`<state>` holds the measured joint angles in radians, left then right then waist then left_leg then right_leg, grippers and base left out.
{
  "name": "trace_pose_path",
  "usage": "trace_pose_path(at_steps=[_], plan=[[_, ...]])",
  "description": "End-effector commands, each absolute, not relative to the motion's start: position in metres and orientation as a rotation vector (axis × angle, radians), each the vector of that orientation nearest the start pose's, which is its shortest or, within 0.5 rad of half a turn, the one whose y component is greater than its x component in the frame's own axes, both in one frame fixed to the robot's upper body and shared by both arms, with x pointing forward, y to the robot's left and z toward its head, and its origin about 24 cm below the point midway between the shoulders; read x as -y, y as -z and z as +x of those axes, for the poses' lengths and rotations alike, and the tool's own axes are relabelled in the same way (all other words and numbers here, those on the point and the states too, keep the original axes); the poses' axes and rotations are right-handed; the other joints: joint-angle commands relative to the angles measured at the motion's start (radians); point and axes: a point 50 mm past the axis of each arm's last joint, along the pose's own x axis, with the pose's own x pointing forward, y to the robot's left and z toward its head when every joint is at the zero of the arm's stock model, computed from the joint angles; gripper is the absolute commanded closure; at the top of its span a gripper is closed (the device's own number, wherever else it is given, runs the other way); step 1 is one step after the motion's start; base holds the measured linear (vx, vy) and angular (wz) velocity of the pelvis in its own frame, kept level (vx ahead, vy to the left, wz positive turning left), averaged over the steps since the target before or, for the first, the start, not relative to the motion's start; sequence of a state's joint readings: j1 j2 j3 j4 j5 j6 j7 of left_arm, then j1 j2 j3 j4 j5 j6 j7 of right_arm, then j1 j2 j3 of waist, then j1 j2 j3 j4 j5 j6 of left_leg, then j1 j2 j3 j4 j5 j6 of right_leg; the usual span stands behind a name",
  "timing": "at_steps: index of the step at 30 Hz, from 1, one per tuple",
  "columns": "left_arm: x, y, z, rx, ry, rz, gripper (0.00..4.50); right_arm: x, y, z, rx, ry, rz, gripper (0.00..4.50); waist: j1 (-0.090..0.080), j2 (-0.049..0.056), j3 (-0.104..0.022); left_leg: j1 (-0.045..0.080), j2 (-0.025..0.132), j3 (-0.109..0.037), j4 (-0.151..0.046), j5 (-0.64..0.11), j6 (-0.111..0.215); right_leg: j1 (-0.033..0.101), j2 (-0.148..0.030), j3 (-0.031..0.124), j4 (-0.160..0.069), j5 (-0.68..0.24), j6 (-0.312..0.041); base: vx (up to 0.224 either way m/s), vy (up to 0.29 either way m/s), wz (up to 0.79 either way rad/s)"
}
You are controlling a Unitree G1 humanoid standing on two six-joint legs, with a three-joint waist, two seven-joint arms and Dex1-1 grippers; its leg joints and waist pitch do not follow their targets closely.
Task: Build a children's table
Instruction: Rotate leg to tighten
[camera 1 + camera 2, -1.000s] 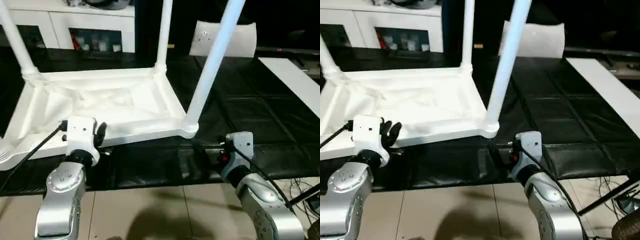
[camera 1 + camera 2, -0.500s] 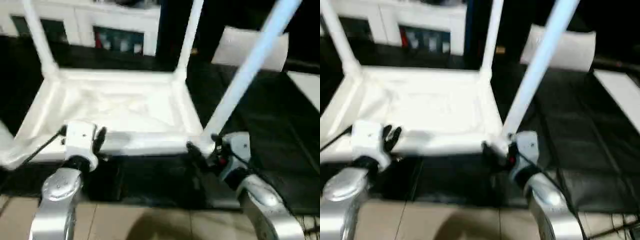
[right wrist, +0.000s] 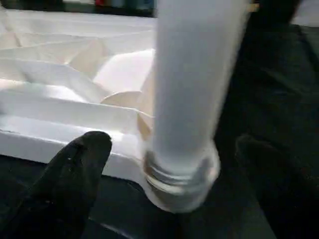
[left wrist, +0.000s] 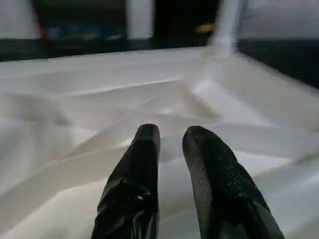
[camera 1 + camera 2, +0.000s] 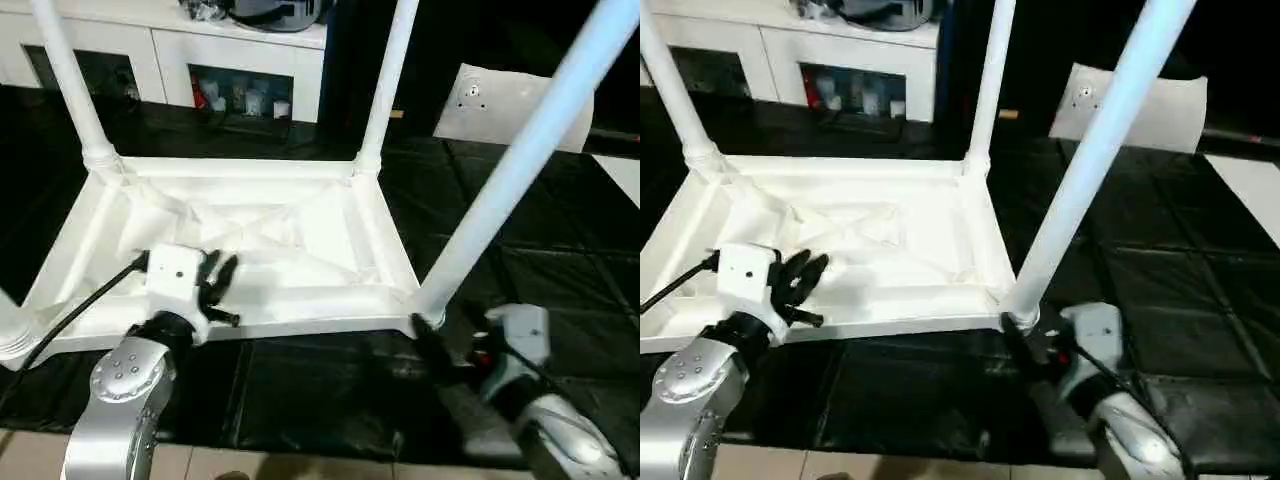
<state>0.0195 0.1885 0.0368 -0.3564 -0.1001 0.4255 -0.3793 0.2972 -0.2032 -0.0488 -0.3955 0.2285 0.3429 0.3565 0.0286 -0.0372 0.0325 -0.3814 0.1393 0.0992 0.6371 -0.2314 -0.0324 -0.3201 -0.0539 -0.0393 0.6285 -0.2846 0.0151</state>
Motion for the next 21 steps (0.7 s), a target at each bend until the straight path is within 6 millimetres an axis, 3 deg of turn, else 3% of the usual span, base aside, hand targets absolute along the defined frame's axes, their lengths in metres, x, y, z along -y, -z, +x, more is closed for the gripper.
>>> trace_pose_path(at_steps=[1,2,3,4,6,9,10,13,15,16,17,18,19,21], plan=[[-0.151,-0.084,0.25,-0.103,0.519,0.097,3.27,0.188,-0.052,0.191,-0.2,-0.317,0.024,0.0,-0.004,0.011,-0.024,0.029,0.077,-0.011,-0.098,-0.033,0.07,0.017,-0.084,0.042,-0.072,0.092,-0.206,-0.072,0.009,0.04],[-0.148,-0.084,0.254,-0.106,0.547,0.112,3.27,0.188,-0.053,0.191,-0.202,-0.34,-0.008,0.0,-0.005,0.006,-0.014,0.036,0.08,-0.005,-0.114,-0.213,0.03,0.01,-0.083,0.046,-0.086,-0.067,-0.202,-0.096,-0.002,0.05],[-0.147,-0.084,0.256,-0.108,0.558,0.119,3.27,0.188,-0.053,0.191,-0.202,-0.349,-0.024,0.0,-0.008,0.005,-0.006,0.035,0.079,-0.002,-0.121,-0.283,0.009,0.009,-0.084,0.047,-0.094,-0.163,-0.192,-0.096,-0.002,0.05],[-0.144,-0.084,0.26,-0.119,0.596,0.127,3.27,0.188,-0.054,0.192,-0.2,-0.356,-0.033,0.0,-0.013,0.0,0.003,0.042,0.083,0.002,-0.126,-0.393,-0.042,-0.005,-0.095,0.052,-0.115,-0.367,-0.161,-0.112,0.002,0.01],[-0.136,-0.084,0.266,-0.13,0.684,0.139,3.27,0.187,-0.055,0.193,-0.192,-0.378,-0.034,0.0,-0.015,0.002,0.004,0.044,0.079,-0.004,-0.127,-0.445,-0.069,-0.013,-0.101,0.054,-0.127,-0.504,-0.112,-0.098,-0.001,-0.03],[-0.119,-0.08,0.275,-0.192,0.892,0.196,3.17,0.187,-0.058,0.196,-0.208,-0.441,-0.046,0.0,-0.019,0.001,-0.005,0.034,0.082,-0.008,-0.133,-0.405,-0.073,-0.006,-0.098,0.05,-0.122,-0.431,-0.1,-0.061,0.002,-0.1],[-0.115,-0.078,0.278,-0.217,0.945,0.218,3.17,0.188,-0.057,0.196,-0.235,-0.465,-0.043,0.0,-0.02,0.003,-0.006,0.035,0.081,-0.006,-0.134,-0.386,-0.067,-0.01,-0.094,0.051,-0.118,-0.379,-0.105,0.0,0.0,0.0],[-0.103,-0.072,0.285,-0.288,1.097,0.272,3.17,0.186,-0.059,0.197,-0.257,-0.551,-0.059,0.0,-0.029,0.004,-0.011,0.033,0.084,-0.002,-0.133,-0.341,-0.047,-0.005,-0.094,0.052,-0.108,-0.278,-0.14,0.0,0.0,0.0],[-0.099,-0.071,0.291,-0.313,1.145,0.313,3.17,0.185,-0.063,0.199,-0.255,-0.592,-0.071,0.0,-0.031,0.005,-0.021,0.024,0.085,0.001,-0.13,-0.26,-0.026,0.003,-0.095,0.05,-0.099,-0.178,-0.165,0.0,0.0,0.0],[-0.098,-0.07,0.295,-0.33,1.16,0.32,3.17,0.184,-0.064,0.199,-0.256,-0.619,-0.071,0.0,-0.029,0.009,-0.03,0.024,0.088,0.004,-0.121,-0.179,-0.005,0.005,-0.096,0.048,-0.087,-0.045,-0.192,0.0,0.0,0.0],[-0.098,-0.07,0.297,-0.337,1.164,0.321,3.17,0.183,-0.065,0.199,-0.258,-0.629,-0.071,0.0,-0.03,0.007,-0.032,0.02,0.088,0.007,-0.118,-0.134,0.011,0.008,-0.097,0.048,-0.082,0.022,-0.204,0.0,0.0,0.0],[-0.095,-0.071,0.301,-0.355,1.199,0.328,3.17,0.181,-0.066,0.199,-0.266,-0.671,-0.078,0.0,-0.025,0.009,-0.046,0.016,0.083,0.015,-0.102,-0.001,0.059,0.013,-0.093,0.045,-0.065,0.218,-0.232,0.0,0.0,0.0],[-0.094,-0.072,0.303,-0.373,1.218,0.32,3.17,0.18,-0.067,0.199,-0.273,-0.695,-0.081,0.0,-0.025,0.007,-0.049,0.016,0.082,0.019,-0.096,0.058,0.09,0.014,-0.092,0.044,-0.055,0.315,-0.255,0.0,0.0,0.0],[-0.093,-0.073,0.306,-0.396,1.25,0.312,3.17,0.18,-0.069,0.199,-0.281,-0.718,-0.084,0.0,-0.022,0.006,-0.05,0.013,0.082,0.023,-0.091,0.087,0.118,0.015,-0.095,0.044,-0.05,0.367,-0.272,0.0,0.0,0.0]])
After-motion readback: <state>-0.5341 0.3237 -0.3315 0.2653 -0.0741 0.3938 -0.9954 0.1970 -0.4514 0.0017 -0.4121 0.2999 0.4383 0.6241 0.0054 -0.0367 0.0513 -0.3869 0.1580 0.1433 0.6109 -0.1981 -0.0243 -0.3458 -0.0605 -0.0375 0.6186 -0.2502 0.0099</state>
